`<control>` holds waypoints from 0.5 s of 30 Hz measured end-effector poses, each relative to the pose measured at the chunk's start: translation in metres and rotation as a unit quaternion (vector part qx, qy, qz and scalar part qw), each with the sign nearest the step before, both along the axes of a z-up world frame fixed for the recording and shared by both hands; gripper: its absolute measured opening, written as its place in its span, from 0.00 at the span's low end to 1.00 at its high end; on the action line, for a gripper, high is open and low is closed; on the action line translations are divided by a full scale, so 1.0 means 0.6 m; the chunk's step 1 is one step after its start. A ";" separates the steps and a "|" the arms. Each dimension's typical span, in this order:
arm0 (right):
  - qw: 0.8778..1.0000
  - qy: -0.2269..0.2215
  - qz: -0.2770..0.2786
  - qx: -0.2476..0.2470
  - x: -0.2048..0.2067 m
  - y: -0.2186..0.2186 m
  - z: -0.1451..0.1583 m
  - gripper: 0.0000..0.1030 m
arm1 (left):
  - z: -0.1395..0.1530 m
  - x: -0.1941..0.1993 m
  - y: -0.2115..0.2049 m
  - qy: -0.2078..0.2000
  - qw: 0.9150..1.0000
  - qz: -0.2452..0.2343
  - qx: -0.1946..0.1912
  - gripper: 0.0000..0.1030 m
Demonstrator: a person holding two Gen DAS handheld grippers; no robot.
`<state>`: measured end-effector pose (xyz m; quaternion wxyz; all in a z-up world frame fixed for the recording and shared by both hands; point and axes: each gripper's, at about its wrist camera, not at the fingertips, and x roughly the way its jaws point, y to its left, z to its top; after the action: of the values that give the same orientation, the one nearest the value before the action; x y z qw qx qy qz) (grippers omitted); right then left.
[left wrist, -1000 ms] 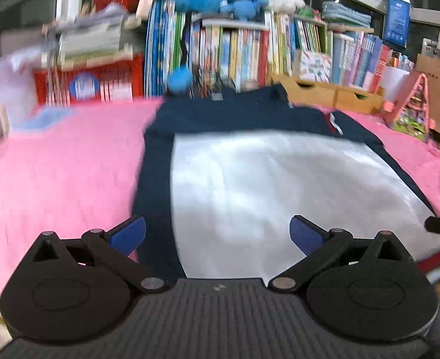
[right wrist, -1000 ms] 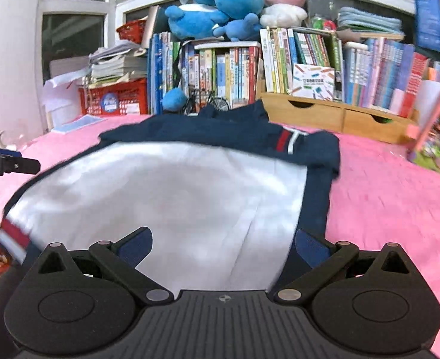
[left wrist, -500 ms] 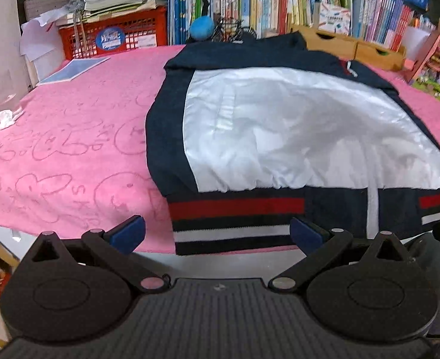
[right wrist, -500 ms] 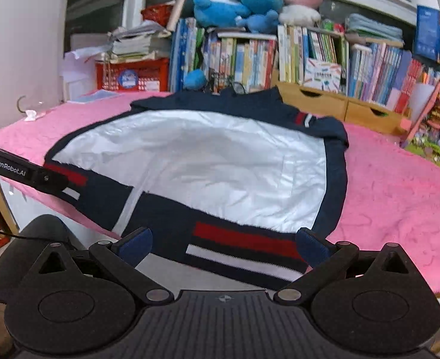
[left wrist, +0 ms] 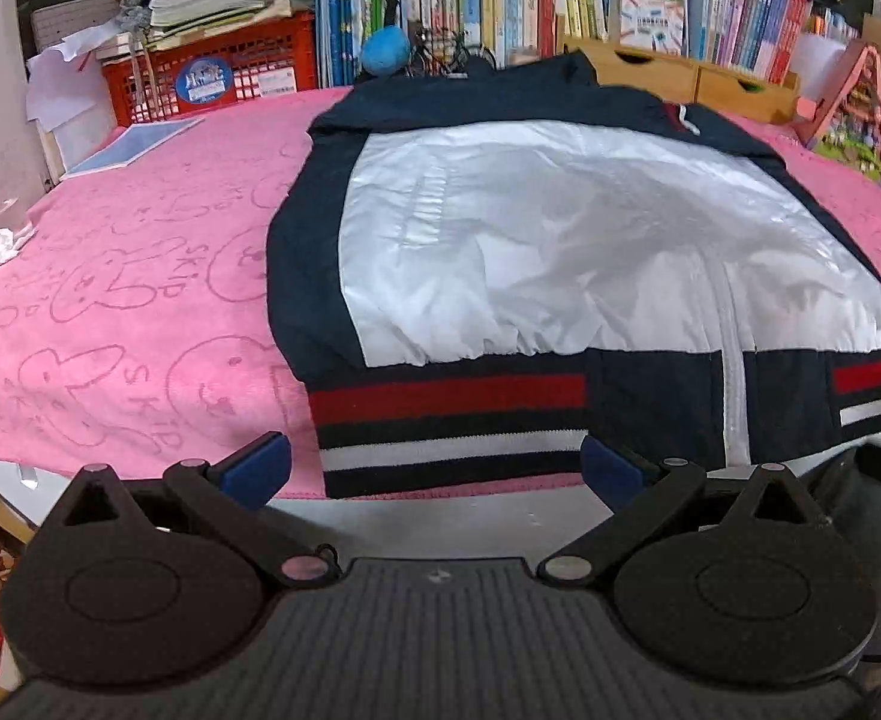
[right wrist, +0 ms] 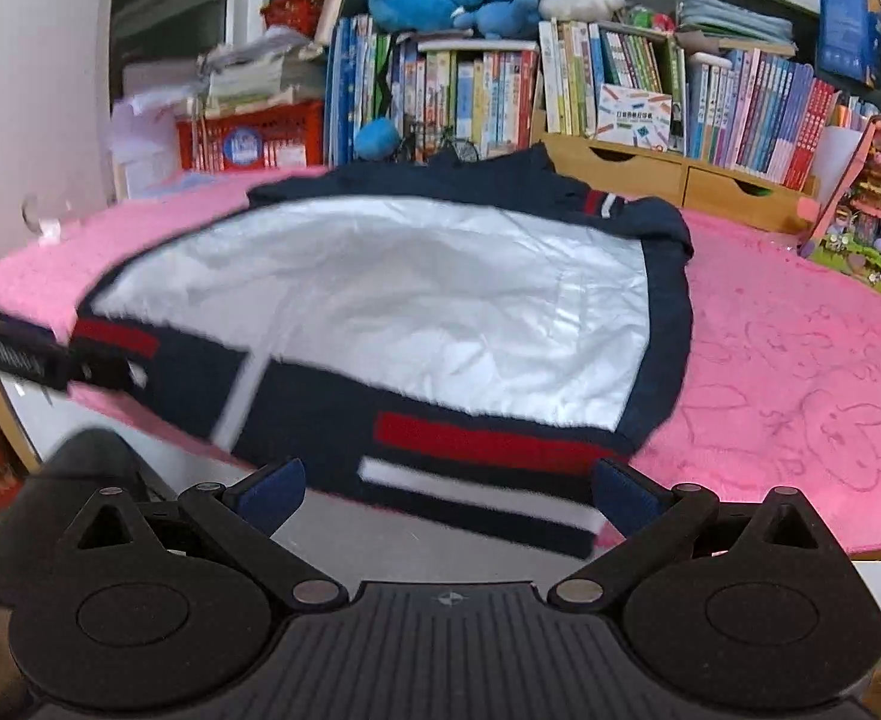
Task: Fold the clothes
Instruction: 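Grasp the striped hem with both tools and lift it toward the collar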
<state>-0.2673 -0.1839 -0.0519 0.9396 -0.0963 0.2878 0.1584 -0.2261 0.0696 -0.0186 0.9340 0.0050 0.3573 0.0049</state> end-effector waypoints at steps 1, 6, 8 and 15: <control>1.000 0.001 0.000 -0.014 0.000 0.000 -0.006 1.00 | -0.001 -0.005 0.004 -0.010 1.000 -0.002 -0.004 1.00; 0.997 -0.005 -0.014 -0.080 0.002 0.000 -0.045 1.00 | -0.021 -0.016 -0.001 -0.021 0.999 -0.027 0.009 1.00; 0.996 -0.010 -0.023 -0.089 0.006 0.003 -0.057 1.00 | -0.031 -0.015 -0.012 -0.016 0.999 -0.041 0.024 1.00; 0.989 -0.088 -0.040 -0.109 0.007 0.018 -0.045 1.00 | -0.052 -0.008 -0.029 -0.007 0.996 -0.063 0.068 1.00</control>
<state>-0.2632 -0.1733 -0.0786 0.9507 -0.2005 0.2230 0.0791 -0.2311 0.0523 -0.0496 0.9324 0.0910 0.3486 -0.0292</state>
